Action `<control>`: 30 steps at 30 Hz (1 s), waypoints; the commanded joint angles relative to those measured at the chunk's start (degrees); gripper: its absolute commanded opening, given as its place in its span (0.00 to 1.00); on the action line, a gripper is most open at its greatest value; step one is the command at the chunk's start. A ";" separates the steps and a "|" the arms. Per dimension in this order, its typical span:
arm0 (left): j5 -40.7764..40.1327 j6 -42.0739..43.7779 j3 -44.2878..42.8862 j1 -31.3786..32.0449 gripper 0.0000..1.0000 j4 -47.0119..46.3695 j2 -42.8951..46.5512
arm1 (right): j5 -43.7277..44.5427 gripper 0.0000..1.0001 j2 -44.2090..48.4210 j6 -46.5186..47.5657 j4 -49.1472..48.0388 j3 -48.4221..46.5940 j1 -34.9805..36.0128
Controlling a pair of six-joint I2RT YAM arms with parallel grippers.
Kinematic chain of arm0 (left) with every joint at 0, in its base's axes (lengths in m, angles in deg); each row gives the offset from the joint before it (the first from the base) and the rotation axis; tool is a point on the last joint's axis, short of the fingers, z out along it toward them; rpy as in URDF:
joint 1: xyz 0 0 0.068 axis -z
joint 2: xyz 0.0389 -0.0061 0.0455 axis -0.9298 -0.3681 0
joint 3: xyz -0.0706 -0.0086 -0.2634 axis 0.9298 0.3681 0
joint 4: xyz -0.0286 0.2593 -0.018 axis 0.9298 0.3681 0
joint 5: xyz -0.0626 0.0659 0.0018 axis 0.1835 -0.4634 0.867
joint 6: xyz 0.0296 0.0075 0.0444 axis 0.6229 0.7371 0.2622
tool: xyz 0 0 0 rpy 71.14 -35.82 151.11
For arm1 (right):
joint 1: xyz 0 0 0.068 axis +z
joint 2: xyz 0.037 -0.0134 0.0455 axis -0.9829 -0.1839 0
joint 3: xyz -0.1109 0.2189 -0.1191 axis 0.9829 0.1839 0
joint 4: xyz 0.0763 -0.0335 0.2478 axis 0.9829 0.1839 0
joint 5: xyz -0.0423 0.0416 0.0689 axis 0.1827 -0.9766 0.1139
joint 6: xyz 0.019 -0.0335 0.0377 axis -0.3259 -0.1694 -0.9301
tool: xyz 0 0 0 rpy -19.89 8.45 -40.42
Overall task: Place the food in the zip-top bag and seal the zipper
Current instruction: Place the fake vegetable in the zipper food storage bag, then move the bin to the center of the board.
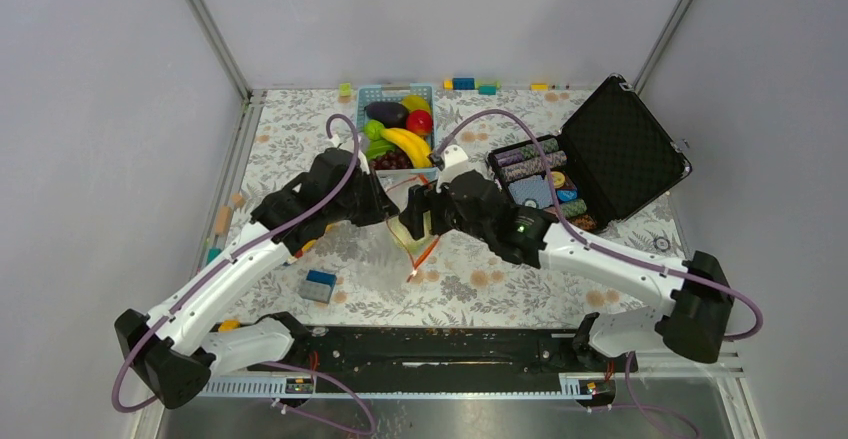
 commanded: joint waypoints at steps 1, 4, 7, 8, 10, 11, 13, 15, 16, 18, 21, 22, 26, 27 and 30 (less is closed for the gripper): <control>-1.23 -1.01 0.33 0.16 0.00 -4.83 2.06 | -6.22 0.83 5.73 1.08 -3.54 -0.18 0.91; -2.68 -1.05 0.27 0.19 0.00 -3.80 2.55 | -4.85 0.95 8.10 1.68 -3.25 0.06 0.85; -6.55 -0.90 -0.57 0.18 0.00 -1.06 2.94 | -3.17 0.99 11.45 3.12 -3.29 0.54 0.82; -7.92 -0.81 -0.98 0.21 0.00 0.09 3.18 | -2.24 0.99 12.66 3.60 -3.37 0.70 0.82; -11.37 -0.86 -2.03 0.16 0.00 2.73 3.75 | 0.27 1.00 14.60 4.14 -3.59 0.95 0.78; -13.26 -0.92 -2.63 0.16 0.00 3.96 4.10 | 1.96 1.00 15.23 4.11 -3.41 0.94 0.70; -17.58 -1.39 -3.32 0.20 0.00 6.64 5.18 | 5.57 1.00 15.61 3.88 -1.71 0.26 0.02; -22.41 -2.19 -3.61 0.18 0.00 8.58 6.53 | 7.86 1.00 14.12 2.28 0.28 -0.75 -2.13; -24.73 -2.39 -3.81 0.14 0.00 9.32 7.12 | 7.64 1.00 12.70 0.80 1.36 -1.48 -4.08; -27.87 -2.72 -4.64 0.10 0.00 10.91 7.95 | 5.33 1.00 8.40 -2.67 3.33 -3.49 -8.72; -32.37 -2.65 -6.06 0.12 0.00 12.17 8.12 | 5.82 0.97 -1.32 -4.57 6.44 -9.41 -13.93; -33.63 -2.56 -6.48 0.13 0.00 12.12 7.97 | 6.91 0.96 -5.15 -4.58 8.17 -12.27 -15.03; -36.99 -2.11 -9.24 -0.03 0.00 12.14 6.27 | 5.90 0.89 -20.67 -4.62 12.97 -24.55 -18.12; -37.37 -2.00 -9.80 -0.17 0.00 12.06 5.73 | 5.89 0.88 -23.66 -4.97 13.38 -26.92 -18.53; -37.44 -0.87 -11.36 -0.82 0.00 11.57 4.16 | 8.88 0.82 -32.30 -5.50 14.99 -33.18 -19.44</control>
